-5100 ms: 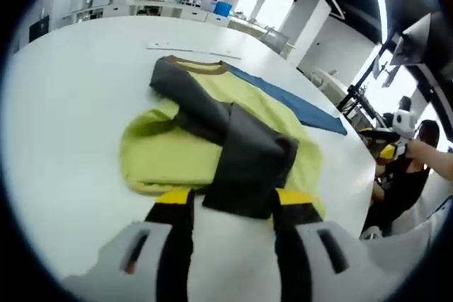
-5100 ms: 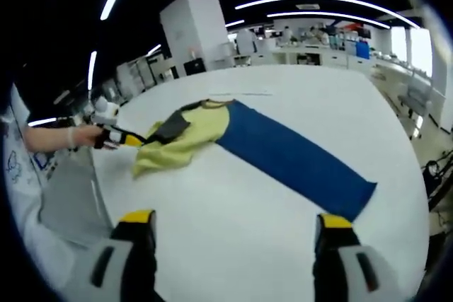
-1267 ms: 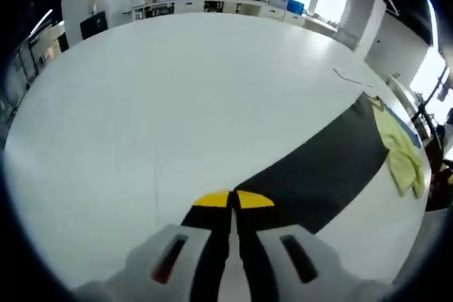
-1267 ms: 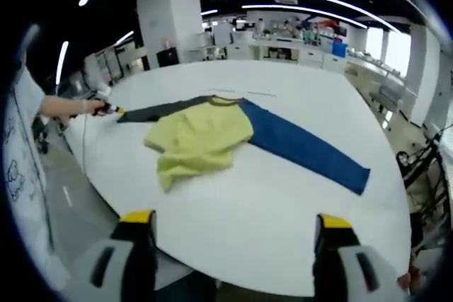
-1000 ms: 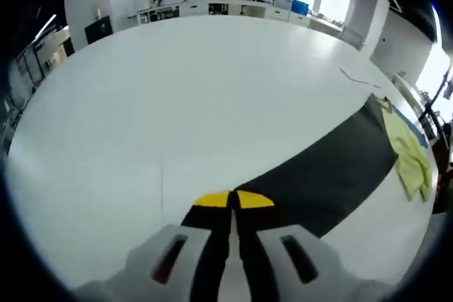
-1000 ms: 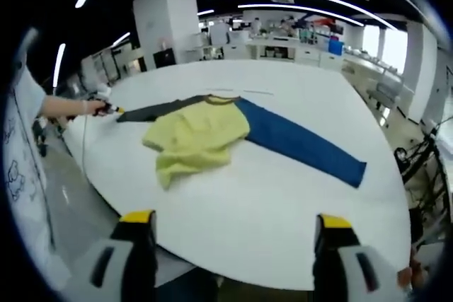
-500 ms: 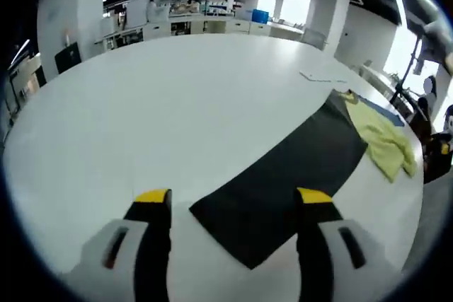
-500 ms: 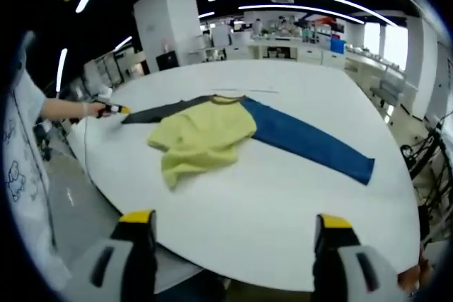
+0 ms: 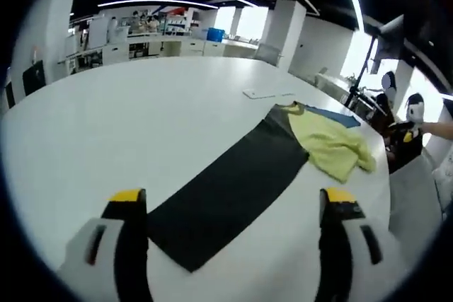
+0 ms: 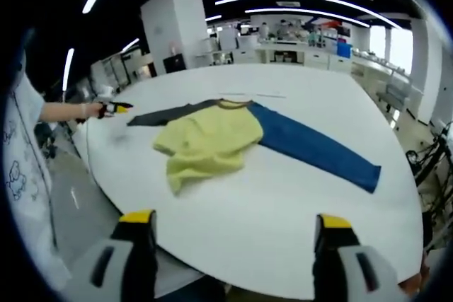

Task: Fold the garment on the visible template until the final outline fits inside the template.

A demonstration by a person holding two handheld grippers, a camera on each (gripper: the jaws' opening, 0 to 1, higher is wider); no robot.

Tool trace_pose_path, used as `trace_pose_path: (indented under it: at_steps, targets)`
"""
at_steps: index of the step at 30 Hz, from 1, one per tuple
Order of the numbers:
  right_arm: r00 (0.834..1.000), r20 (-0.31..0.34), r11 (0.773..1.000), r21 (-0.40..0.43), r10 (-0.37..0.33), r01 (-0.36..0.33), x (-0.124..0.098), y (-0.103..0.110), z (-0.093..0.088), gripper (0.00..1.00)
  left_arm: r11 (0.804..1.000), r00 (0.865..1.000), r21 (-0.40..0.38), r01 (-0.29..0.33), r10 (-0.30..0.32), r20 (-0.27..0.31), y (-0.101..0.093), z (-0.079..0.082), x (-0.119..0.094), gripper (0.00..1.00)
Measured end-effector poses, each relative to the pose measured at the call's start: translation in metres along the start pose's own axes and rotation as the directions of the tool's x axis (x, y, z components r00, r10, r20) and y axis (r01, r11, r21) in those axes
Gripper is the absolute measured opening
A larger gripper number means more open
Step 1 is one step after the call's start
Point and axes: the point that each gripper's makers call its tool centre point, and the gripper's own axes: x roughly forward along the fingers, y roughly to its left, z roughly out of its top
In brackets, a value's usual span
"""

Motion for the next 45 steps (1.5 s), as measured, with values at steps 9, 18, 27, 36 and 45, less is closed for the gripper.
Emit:
trace_pose_path:
  at_steps: [9, 18, 27, 36, 45]
  targets:
    - [1.000, 0.027, 1.000, -0.011, 0.008, -0.007, -0.005, 0.000, 0.003, 0.93, 0.993, 0.992, 0.030, 0.116, -0.117, 0.054, -0.052, 0.021, -0.010, 0.97]
    - [0.997, 0.053, 0.997, -0.057, 0.062, -0.059, -0.006, 0.006, 0.008, 0.93, 0.974, 0.975, 0.099, 0.205, -0.212, 0.072, -0.112, 0.033, -0.016, 0.95]
    - [0.989, 0.066, 0.987, -0.102, 0.129, -0.122, -0.003, 0.007, 0.015, 0.92, 0.945, 0.950, 0.160, 0.285, -0.300, 0.083, -0.204, 0.034, -0.026, 0.92]
    - [0.982, 0.038, 0.969, -0.177, 0.183, -0.173, -0.005, 0.007, 0.013, 0.89, 0.920, 0.940, 0.205, 0.334, -0.341, -0.004, -0.255, 0.005, -0.028, 0.91]
    - [0.976, 0.028, 0.955, -0.214, 0.215, -0.204, -0.001, 0.005, 0.017, 0.88, 0.914, 0.936, 0.207, 0.348, -0.353, -0.014, -0.279, -0.002, -0.026, 0.90]
